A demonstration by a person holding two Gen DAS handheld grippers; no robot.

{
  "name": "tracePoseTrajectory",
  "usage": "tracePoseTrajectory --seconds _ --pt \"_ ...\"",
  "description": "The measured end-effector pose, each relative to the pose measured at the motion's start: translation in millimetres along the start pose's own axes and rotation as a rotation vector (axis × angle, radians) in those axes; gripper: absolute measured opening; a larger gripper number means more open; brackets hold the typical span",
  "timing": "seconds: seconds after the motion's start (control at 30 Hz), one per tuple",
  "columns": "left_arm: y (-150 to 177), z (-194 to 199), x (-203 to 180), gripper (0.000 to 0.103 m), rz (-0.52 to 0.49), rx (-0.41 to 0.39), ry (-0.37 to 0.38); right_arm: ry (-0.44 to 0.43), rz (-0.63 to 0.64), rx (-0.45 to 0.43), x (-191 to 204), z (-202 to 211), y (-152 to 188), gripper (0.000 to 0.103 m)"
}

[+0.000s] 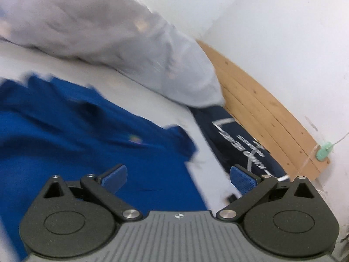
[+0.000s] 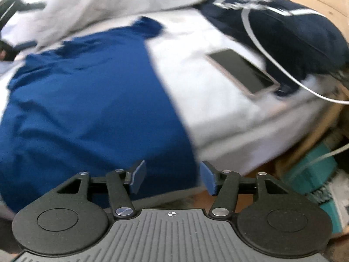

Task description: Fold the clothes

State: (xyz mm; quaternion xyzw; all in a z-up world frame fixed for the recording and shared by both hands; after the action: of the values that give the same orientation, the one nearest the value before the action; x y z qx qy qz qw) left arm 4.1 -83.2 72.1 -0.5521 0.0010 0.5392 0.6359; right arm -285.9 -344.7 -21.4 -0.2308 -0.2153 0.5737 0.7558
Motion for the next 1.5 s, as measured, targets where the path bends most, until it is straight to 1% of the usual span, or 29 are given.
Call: tracePoseTrajectory --seconds 0.03,0.07,0.1,0.13,0.2,0.27,0.37,0.43,0.53,0.6,0.67,0.7,0.73,0.77,0.8,0.83,0.87,0.9,0.93,0.97,1.0,1.07,1.13,1.23,1.3,1.4,1.47,1.5 --pt "-2 16 14 0.103 -0.010 -0.013 -0.045 -0.020 0.017 -0.007 11 2 1 0.063" --pt "-5 36 31 0.103 -0.017 -0.029 -0.109 -0.044 0.038 -0.015 24 5 3 0.063" --pt "-8 56 48 0.103 -0.006 -0.060 -0.165 -0.068 0.060 -0.022 38 8 4 0.065" --pt "-11 73 65 0.103 0.026 -0.098 -0.201 -0.081 0.079 -0.028 50 11 6 0.067" --pt "-10 100 93 0.103 0.121 -0.159 -0.237 -0.113 0.135 -0.037 79 15 9 0.068" --pt "-4 120 116 0.103 0.190 -0.194 -0.263 -0.137 0.183 -0.044 108 18 13 0.069" --pt "10 130 137 0.103 0.230 -0.212 -0.269 -0.200 0.266 -0.042 155 20 23 0.069" --pt "21 133 151 0.103 0.257 -0.224 -0.262 -0.250 0.346 -0.046 193 25 33 0.069" --pt "38 138 167 0.103 0.304 -0.243 -0.225 -0.315 0.496 -0.065 247 32 51 0.069" --pt "47 144 178 0.103 0.326 -0.236 -0.196 -0.305 0.605 -0.064 276 29 63 0.068" --pt "48 146 180 0.103 0.319 -0.232 -0.182 -0.296 0.661 -0.052 295 21 70 0.067" --pt "48 145 182 0.103 0.317 -0.230 -0.173 -0.284 0.680 -0.046 302 14 71 0.065" --pt "48 144 184 0.103 0.323 -0.229 -0.168 -0.262 0.689 -0.036 307 7 72 0.058" --pt "47 144 186 0.103 0.341 -0.229 -0.158 -0.236 0.697 -0.021 310 -3 72 0.055" --pt "50 147 188 0.103 0.361 -0.231 -0.140 -0.213 0.706 -0.006 313 -11 73 0.050" --pt "53 149 190 0.103 0.380 -0.232 -0.123 -0.191 0.725 0.008 315 -17 74 0.041" --pt "52 149 191 0.103 0.397 -0.233 -0.108 -0.186 0.759 0.004 318 -20 74 0.040" --pt "52 149 192 0.103 0.409 -0.232 -0.098 -0.184 0.783 -0.001 320 -18 73 0.035" --pt "52 147 193 0.103 0.421 -0.229 -0.094 -0.182 0.804 -0.006 321 -17 73 0.017" --pt "53 146 195 0.103 0.429 -0.226 -0.094 -0.172 0.809 -0.005 321 -14 71 0.004" --pt "54 145 195 0.103 0.434 -0.224 -0.093 -0.160 0.790 0.003 316 -10 65 0.002" --pt "56 143 196 0.103 0.440 -0.222 -0.091 -0.141 0.712 -0.005 298 0 46 0.002" --pt "57 141 194 0.103 0.452 -0.222 -0.081 -0.102 0.650 -0.015 276 4 28 0.002" --pt "58 134 191 0.103 0.462 -0.214 -0.060 0.027 0.559 -0.040 230 2 -4 0.002" --pt "60 129 187 0.103 0.464 -0.201 -0.051 0.104 0.473 -0.017 203 -3 -20 0.003" --pt "63 121 181 0.103 0.457 -0.177 -0.041 0.134 0.454 -0.025 197 3 -21 0.005" --pt "65 116 177 0.103 0.449 -0.158 -0.034 0.130 0.484 -0.041 207 9 -16 0.013" --pt "66 113 176 0.103 0.446 -0.150 -0.035 0.125 0.498 -0.054 212 11 -14 0.019"
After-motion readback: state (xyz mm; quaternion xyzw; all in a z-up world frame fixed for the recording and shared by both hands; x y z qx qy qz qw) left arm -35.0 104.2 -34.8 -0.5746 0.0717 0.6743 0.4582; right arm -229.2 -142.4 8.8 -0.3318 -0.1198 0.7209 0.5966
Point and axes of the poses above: each gripper's, at about its wrist camera, not at the fingertips, and z roughly against the way its jaws point, x to its left, y to its underside, the point moved 10 cm from there along -z, roughly the way its jaws point, and after that the axes turned 2 degrees about y, right-handed, at the moved point
